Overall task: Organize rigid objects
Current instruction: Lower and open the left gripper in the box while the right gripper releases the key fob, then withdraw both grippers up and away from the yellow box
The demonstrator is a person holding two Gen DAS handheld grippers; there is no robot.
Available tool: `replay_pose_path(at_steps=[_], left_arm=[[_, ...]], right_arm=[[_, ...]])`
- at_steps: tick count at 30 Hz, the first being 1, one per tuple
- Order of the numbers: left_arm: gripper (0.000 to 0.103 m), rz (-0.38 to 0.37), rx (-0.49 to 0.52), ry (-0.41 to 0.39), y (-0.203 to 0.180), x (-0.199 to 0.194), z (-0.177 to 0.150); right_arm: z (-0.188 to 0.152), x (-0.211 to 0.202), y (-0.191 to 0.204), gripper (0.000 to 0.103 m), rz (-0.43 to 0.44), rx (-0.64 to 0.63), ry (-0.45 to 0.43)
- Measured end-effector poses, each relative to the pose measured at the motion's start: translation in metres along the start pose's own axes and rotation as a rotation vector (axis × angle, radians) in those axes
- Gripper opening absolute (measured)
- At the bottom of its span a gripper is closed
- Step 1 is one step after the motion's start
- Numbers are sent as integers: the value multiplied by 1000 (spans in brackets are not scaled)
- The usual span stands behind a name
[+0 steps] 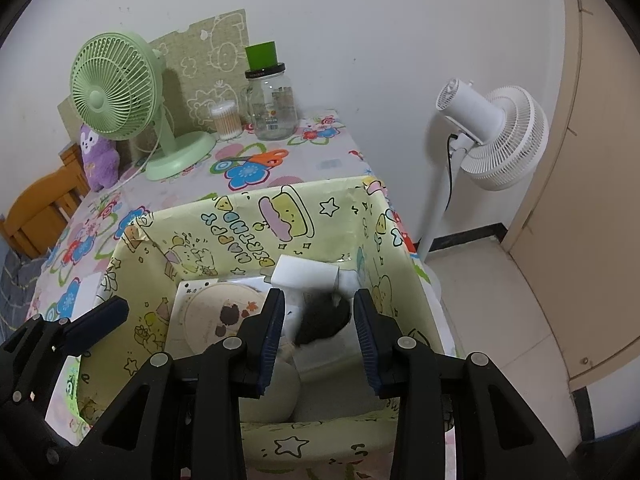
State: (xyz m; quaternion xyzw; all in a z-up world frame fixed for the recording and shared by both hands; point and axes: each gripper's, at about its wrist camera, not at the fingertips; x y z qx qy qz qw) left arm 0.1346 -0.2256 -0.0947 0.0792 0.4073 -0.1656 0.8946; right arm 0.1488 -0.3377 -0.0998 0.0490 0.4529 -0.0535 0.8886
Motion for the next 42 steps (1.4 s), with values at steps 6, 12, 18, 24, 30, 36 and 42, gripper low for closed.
replay_pose_path(at_steps=[6, 12, 18, 24, 30, 36, 42], left_arm=[[85, -2, 5, -6, 1, -6, -2], [86, -9, 20, -21, 1, -17, -7], [91, -10, 31, -45, 0, -30, -10], [92, -10, 31, -54, 4, -41, -13], [92, -12, 23, -55, 11, -51, -18], [92, -19, 3, -60, 21, -62, -23], [92, 2, -35, -64, 37, -71, -28]], right_arm=[[-4, -7, 1, 62, 16, 16, -11], [-9, -17, 2, 69, 2, 26, -22], [-13, -31, 3, 75, -18, 28, -47], [-16, -42, 7, 75, -16, 27, -51], [-19, -55, 18, 78, -19, 10, -66], [-23, -68, 29, 83, -11, 3, -87], [-27, -79, 42, 86, -6, -8, -104]])
Point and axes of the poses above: each gripper's, at about its wrist camera, not at the fingertips, and x roughly the way its jaws point, y to its left, z to its top, and after that the axes turned 5 degrees about -z, right-handed
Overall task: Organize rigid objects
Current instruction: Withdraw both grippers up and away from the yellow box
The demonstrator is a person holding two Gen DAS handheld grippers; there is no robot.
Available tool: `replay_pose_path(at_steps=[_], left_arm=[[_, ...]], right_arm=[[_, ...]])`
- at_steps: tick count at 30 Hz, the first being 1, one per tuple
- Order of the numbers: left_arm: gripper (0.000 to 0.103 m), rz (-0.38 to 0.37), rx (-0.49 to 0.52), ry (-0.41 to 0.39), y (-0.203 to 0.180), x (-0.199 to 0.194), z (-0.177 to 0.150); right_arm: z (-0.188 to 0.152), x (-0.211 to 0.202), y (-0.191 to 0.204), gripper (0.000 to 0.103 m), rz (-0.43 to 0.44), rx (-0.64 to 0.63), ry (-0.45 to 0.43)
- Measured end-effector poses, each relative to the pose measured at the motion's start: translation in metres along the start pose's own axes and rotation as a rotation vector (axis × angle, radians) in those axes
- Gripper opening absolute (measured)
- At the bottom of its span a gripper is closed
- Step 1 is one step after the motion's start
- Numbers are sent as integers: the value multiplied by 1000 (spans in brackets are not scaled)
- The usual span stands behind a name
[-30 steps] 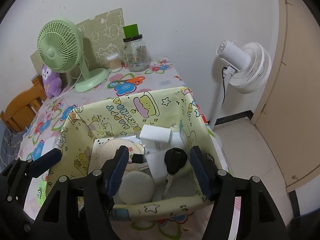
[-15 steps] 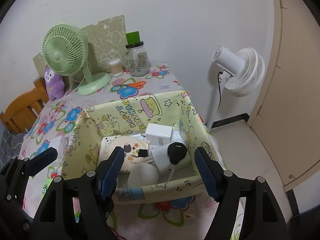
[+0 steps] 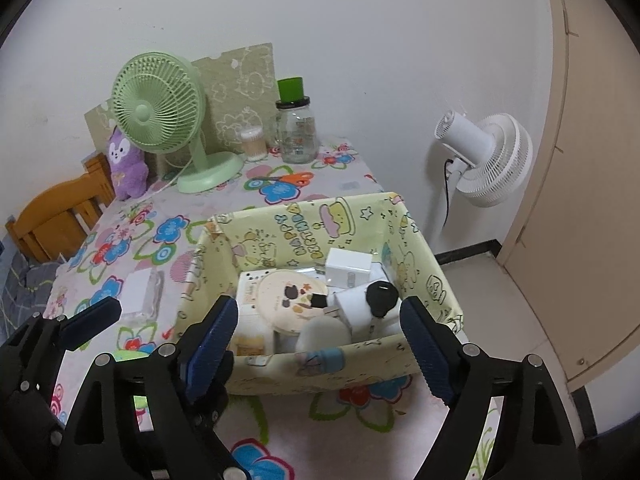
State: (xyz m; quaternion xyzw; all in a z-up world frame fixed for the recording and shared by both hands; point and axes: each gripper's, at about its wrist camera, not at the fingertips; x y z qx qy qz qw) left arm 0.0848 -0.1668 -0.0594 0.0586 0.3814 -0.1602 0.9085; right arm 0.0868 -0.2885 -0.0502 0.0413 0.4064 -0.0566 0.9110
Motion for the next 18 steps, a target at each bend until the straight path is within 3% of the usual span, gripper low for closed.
replay_pose_path(at_steps=[18], left_arm=[[96, 35, -76, -20, 56, -32, -23]], right_arm=[[-9, -25, 56, 86, 49, -38, -35]])
Point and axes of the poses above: each gripper's, at about its wrist camera, not at the fingertips, and x roughly the way its jaws point, y to its left, z to its top, and after that the axes turned 5 degrees about -z, right-handed
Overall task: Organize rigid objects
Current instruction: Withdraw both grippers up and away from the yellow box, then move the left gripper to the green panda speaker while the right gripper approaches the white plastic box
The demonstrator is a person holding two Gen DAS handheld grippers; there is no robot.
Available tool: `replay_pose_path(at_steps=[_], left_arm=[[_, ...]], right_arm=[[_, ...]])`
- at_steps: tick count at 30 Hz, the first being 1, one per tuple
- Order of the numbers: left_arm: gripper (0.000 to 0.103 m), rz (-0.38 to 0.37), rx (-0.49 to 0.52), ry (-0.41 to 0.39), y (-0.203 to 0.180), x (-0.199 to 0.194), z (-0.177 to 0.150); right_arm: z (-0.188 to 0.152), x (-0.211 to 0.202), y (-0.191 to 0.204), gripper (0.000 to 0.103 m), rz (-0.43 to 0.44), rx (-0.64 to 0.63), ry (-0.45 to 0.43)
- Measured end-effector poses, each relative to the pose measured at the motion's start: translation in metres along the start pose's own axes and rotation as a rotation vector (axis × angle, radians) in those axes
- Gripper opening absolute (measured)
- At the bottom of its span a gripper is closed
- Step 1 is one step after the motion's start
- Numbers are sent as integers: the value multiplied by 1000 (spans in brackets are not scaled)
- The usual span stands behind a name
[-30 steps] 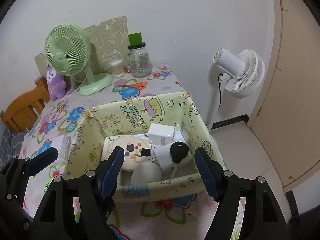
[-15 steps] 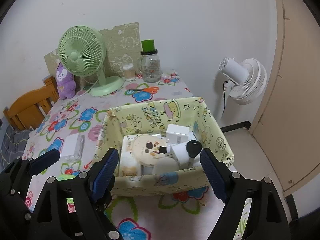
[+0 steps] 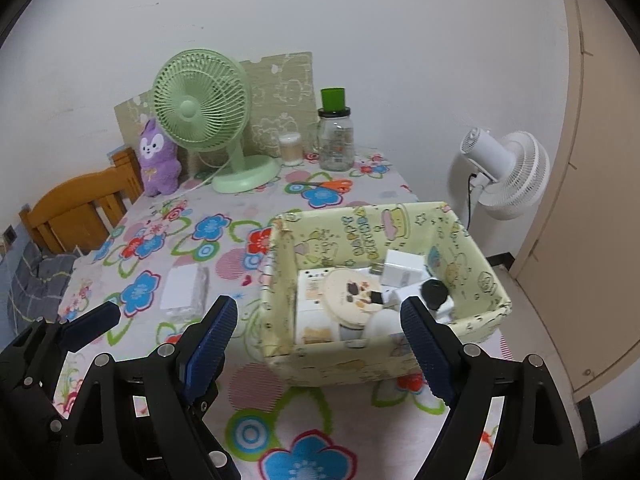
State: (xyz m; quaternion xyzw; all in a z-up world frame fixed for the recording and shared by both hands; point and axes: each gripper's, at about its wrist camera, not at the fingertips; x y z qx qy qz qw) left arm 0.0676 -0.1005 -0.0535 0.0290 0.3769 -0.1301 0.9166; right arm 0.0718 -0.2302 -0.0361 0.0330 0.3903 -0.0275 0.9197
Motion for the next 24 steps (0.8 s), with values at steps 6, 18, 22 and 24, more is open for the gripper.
replay_pose_path(at_steps=[6, 18, 22, 24], left_arm=[[98, 18, -28, -24, 17, -9, -8], [103, 31, -68, -36, 45, -17, -26], [103, 39, -87, -29, 56, -14, -35], [103, 44, -95, -25, 60, -13, -39]], right_arm=[[-4, -6, 16, 86, 19, -13, -8], [-17, -9, 47, 86, 55, -35, -3], [-22, -5, 58, 86, 55, -54, 0], [-26, -4, 63, 86, 54, -60, -1]])
Point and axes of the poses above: each gripper's, at about its wrist camera, not at the fingertips, and x roughly the way its jaws point, y to its left, z to its top, and after that the axes turned 5 degrees about -z, right-handed
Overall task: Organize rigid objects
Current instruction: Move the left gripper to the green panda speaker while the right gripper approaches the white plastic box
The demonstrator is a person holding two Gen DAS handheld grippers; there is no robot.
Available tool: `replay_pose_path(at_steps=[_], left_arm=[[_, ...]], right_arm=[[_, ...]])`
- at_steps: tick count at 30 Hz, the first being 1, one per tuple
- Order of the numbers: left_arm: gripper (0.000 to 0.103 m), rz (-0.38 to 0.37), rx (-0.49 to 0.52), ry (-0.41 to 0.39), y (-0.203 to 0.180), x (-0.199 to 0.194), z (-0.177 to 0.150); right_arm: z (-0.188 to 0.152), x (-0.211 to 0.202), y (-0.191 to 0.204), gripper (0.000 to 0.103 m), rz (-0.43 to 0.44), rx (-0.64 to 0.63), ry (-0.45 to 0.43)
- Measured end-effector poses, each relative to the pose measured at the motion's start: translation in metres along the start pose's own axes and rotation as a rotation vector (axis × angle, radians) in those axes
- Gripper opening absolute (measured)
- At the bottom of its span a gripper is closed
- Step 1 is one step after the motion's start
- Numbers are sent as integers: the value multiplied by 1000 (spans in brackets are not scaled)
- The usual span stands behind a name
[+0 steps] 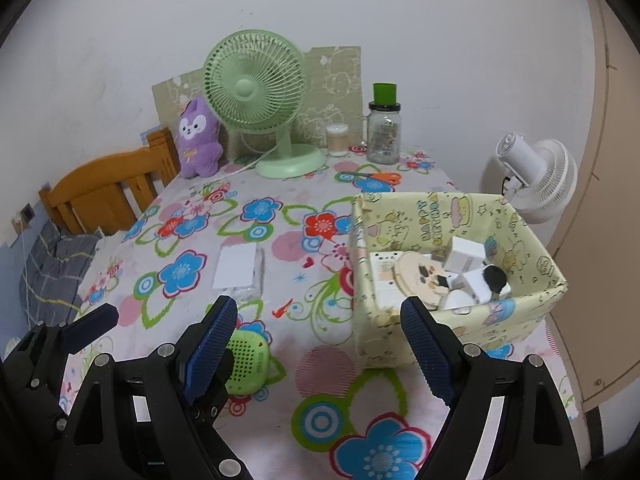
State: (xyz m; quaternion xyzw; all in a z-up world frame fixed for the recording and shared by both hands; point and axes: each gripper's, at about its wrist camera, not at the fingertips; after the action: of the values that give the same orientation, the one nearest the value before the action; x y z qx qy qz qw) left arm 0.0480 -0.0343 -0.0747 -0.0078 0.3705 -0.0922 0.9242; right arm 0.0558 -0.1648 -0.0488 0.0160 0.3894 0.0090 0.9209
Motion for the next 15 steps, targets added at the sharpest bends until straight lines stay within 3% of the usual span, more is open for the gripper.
replay_pose_path(at_steps=[5, 15], left_arm=[[103, 16, -20, 15, 13, 7, -11], [103, 14, -80, 79, 30, 32, -34]], right_arm=[[-8, 6, 10, 86, 2, -13, -2], [-29, 25, 19, 70, 4, -30, 33]])
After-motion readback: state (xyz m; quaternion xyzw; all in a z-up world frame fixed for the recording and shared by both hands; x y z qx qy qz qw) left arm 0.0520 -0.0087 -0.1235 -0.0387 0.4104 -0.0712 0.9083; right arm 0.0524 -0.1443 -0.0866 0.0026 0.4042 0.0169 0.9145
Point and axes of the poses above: each gripper's, at about its wrist camera, not at the fingertips, and x roughly the way its jaws point, y to its left, z to its top, and after that the axes turned 5 degrees about -z, right-handed
